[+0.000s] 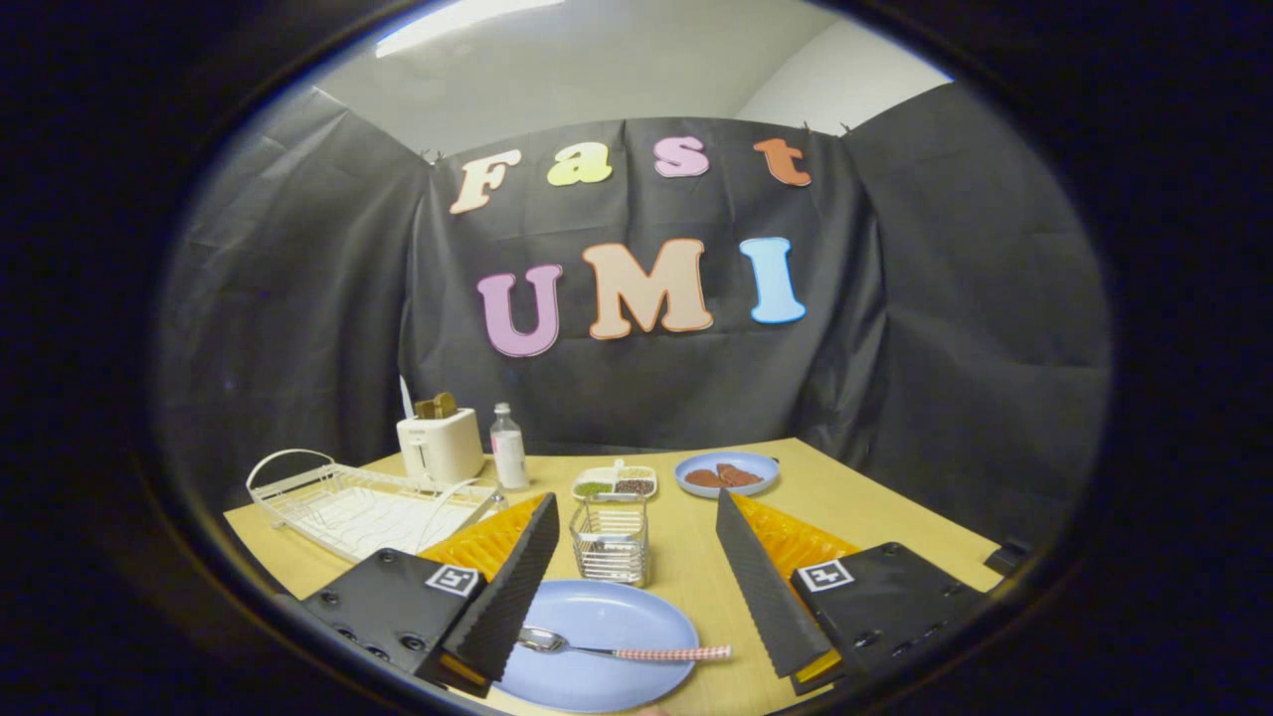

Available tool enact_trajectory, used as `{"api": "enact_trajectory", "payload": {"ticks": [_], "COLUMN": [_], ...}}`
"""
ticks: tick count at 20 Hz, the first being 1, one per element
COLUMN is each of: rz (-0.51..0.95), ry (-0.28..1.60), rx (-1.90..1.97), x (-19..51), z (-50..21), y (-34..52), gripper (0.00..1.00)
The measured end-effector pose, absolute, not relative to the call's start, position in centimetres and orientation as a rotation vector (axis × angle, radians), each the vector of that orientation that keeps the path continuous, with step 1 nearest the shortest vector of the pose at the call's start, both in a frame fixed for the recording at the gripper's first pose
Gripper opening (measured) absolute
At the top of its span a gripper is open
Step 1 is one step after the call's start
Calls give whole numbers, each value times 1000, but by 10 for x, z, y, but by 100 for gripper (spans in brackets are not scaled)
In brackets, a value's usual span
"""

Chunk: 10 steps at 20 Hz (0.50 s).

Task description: Take the plate from the dish rack, then take the spoon from the basket and place it into the plate.

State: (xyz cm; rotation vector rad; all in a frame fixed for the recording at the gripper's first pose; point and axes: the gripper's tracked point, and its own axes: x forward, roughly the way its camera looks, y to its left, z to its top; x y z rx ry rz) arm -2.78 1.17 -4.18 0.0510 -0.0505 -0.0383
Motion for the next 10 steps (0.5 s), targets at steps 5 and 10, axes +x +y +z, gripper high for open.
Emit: {"api": "enact_trajectory", "payload": {"ticks": [5, 10], "rz": [-35, -34], "ry": [-66, -59], "rx": [64, 52], "x": [-28, -30], "z": [-21, -21], "y": [11, 7], "gripper": [99, 99]}}
